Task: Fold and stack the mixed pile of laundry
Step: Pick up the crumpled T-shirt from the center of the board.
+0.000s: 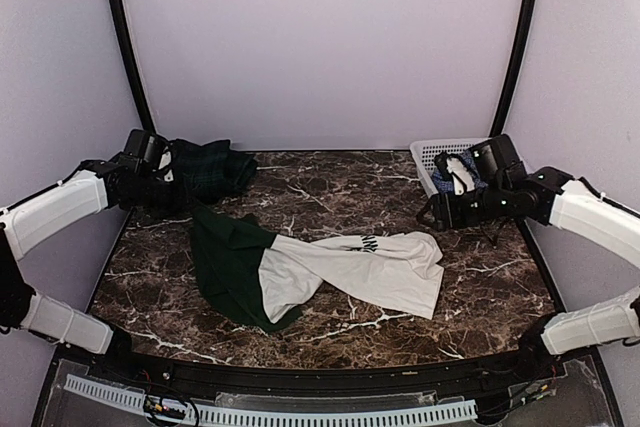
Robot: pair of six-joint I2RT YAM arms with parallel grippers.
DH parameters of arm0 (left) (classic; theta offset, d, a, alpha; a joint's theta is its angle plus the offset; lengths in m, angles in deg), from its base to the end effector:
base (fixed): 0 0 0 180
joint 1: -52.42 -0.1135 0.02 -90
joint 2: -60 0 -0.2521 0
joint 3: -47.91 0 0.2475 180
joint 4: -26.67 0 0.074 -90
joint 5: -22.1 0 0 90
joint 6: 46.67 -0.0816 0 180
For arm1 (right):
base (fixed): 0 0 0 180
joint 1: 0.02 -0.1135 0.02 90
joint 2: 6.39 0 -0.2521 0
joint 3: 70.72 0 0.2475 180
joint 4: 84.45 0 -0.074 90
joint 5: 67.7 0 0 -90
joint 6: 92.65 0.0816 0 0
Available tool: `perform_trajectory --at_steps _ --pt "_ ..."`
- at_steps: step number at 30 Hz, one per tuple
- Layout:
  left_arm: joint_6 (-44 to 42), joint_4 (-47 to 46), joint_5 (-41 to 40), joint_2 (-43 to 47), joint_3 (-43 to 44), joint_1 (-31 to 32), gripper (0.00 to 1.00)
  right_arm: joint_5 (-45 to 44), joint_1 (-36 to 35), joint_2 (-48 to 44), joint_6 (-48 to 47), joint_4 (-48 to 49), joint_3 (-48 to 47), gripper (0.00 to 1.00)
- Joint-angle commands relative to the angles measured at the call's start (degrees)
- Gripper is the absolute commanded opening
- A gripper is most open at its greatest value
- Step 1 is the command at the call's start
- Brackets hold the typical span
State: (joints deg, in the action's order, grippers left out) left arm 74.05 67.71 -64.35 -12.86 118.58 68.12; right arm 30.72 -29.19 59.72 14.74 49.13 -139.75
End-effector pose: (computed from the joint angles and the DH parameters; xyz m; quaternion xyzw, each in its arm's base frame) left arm 0.2935 -0.0877 0.2385 -0.1077 0.9112 -0.1825 0.3534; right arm 0.2363 0.1456 0.2501 -0.1229 0.9085 0.2176 0.3350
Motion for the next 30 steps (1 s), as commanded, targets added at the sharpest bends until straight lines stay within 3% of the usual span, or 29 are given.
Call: perform_trajectory --at_steps 1,6,16,30 --pt "1.41 -1.35 0.57 -0.90 -0.23 -0.67 0.00 3.37 -8.84 2.67 5.15 0.54 5.71 0.56" --pt "1.58 -1.67 0.54 -1.16 0.21 -0.87 0.00 1.32 -16.53 6.96 7.88 2.47 9.10 0.48" --pt "0.82 -3.03 2.01 0.43 -2.45 -0.94 0.00 -4.39 -21.16 14.81 9.06 -0.56 8.04 0.56" --pt "-0.83 -2.88 3.24 1.38 -1.11 -0.93 0.00 -15.30 -28.18 21.75 16.58 -8.67 5.50 0.56"
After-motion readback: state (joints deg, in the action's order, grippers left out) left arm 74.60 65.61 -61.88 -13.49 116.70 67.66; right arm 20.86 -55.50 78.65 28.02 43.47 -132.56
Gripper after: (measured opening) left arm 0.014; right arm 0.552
